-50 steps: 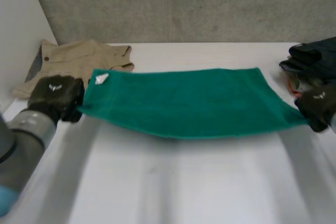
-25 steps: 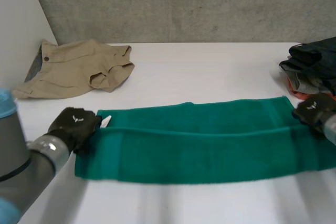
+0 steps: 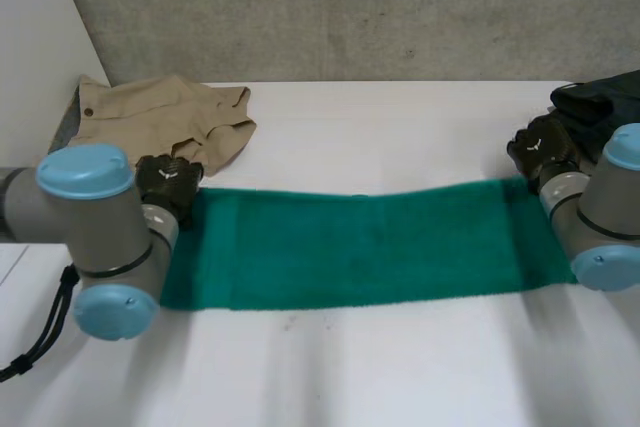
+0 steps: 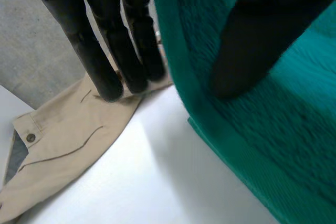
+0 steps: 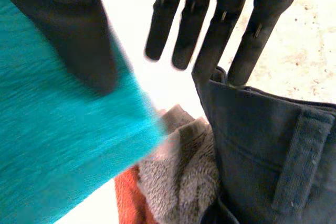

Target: Fold the laundry.

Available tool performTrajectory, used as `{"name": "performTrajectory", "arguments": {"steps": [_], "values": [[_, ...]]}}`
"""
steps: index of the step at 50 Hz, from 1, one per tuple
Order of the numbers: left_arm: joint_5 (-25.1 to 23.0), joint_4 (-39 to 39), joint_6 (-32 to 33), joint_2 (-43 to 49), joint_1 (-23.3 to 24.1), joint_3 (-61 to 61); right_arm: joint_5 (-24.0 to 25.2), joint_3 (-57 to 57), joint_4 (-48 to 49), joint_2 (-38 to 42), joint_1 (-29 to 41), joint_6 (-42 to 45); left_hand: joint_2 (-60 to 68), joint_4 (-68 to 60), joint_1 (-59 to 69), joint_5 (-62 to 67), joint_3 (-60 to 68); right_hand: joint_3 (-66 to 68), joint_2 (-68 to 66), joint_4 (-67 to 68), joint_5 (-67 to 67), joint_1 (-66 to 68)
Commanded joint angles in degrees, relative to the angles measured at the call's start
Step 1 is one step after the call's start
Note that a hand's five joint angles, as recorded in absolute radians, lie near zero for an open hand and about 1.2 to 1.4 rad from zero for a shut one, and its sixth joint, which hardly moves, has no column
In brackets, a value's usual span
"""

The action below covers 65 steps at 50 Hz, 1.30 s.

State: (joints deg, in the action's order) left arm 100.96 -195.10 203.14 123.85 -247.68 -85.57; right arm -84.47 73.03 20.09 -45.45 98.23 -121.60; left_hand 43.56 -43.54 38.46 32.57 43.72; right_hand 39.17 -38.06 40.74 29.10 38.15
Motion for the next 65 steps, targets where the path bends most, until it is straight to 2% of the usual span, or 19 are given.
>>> {"name": "performTrajectory", "arguments": {"steps": [1, 6, 9, 13, 17, 19, 22, 27, 35, 39, 40, 47, 52, 59, 65], "values": [[1.9, 0.9, 0.1, 1.7, 2.9, 3.3, -2.3, 0.3, 2.1, -0.2, 1.4, -4.0, -32.5, 32.5, -27.4, -31.5, -32.7, -29.2, 28.1, -30.7, -29.1, -28.2], [2.2, 1.0, -0.1, -0.5, 5.5, 1.1, -1.4, 7.6, 0.0, -7.8, 0.8, -10.9, -32.2, 32.1, -27.1, -31.2, -32.3, -29.2, 28.1, -30.7, -29.1, -28.2], [2.1, 0.9, -0.3, -5.4, 5.8, -2.5, 0.5, 11.3, -1.9, -12.3, 0.3, -12.8, -32.2, 32.1, -27.1, -31.2, -32.3, -29.2, 28.1, -30.7, -29.1, -28.2], [1.5, -0.1, -0.4, -10.3, 6.0, -7.6, 7.3, 17.9, -8.4, -18.8, -5.7, -14.2, -32.0, 32.0, -26.9, -31.0, -32.2, -29.2, 28.1, -30.7, -29.1, -28.2], [1.4, -1.4, -0.5, -13.4, 6.1, -11.4, 13.0, 21.8, -13.5, -22.0, -10.6, -14.2, -32.3, 32.3, -27.2, -31.3, -32.5, -29.2, 28.1, -30.7, -29.1, -28.2], [1.4, -2.6, -1.1, -14.2, 6.0, -13.1, 14.5, 22.8, -15.1, -22.5, -12.4, -13.8, -32.2, 32.1, -27.1, -31.2, -32.3, -29.2, 28.1, -30.7, -29.1, -28.2], [1.4, -3.5, -1.9, -14.3, 5.8, -14.4, 16.3, 24.4, -16.3, -22.5, -15.3, -13.6, -32.2, 32.1, -27.1, -31.2, -32.3, -21.9, 20.8, -23.4, -21.8, -20.8], [1.3, -4.3, -2.4, -14.1, 5.7, -14.8, 17.1, 25.6, -15.5, -21.9, -17.6, -13.4, -31.8, 31.8, -26.7, -30.8, -32.0, -20.8, 19.7, -22.4, -20.8, -19.8], [1.3, -4.4, -2.7, -14.0, 5.7, -14.7, 16.5, 24.5, -10.2, -15.5, -18.1, -13.2, -31.5, 31.5, -26.4, -30.5, -31.7, -14.5, 13.4, -16.0, -14.4, -13.5], [1.3, -4.9, -2.7, -14.1, 5.8, -15.0, 16.4, 23.2, -9.7, -12.8, -18.2, -13.1, -31.3, 31.3, -26.2, -30.3, -31.5, 19.4, -20.6, 17.9, 19.5, 20.5], [1.3, -4.9, -2.7, -14.2, 5.8, -15.1, 16.0, 22.6, -9.7, -12.3, -18.9, -13.0, -31.3, 31.3, -26.2, -30.3, -31.5, 40.6, -41.7, 39.0, 40.7, 41.6], [1.3, -4.9, -2.7, -15.1, 5.9, -15.2, 13.1, 23.5, -5.9, -14.3, -26.4, -12.0, -31.3, 31.3, -26.2, -30.3, -31.5, 40.8, -41.9, 39.3, 40.9, 41.8], [1.2, -5.0, -2.7, -15.7, 5.9, -15.7, 11.3, 23.5, -5.7, -19.3, -29.6, -4.4, -31.5, 31.5, -26.4, -30.5, -31.7, 40.8, -41.9, 39.3, 40.9, 41.8], [1.2, -4.9, -2.7, -15.8, 5.9, -15.8, 10.6, 23.7, -5.5, -21.2, -26.7, -1.3, -31.5, 31.5, -26.4, -30.5, -31.7, 40.8, -41.9, 39.3, 40.9, 41.8], [1.2, -4.9, -2.7, -17.6, 5.9, -16.1, 10.4, 23.5, -3.8, -24.3, -7.8, -2.2, -31.7, 31.6, -26.6, -30.7, -31.8, 40.8, -41.9, 39.3, 40.9, 41.8]]}}
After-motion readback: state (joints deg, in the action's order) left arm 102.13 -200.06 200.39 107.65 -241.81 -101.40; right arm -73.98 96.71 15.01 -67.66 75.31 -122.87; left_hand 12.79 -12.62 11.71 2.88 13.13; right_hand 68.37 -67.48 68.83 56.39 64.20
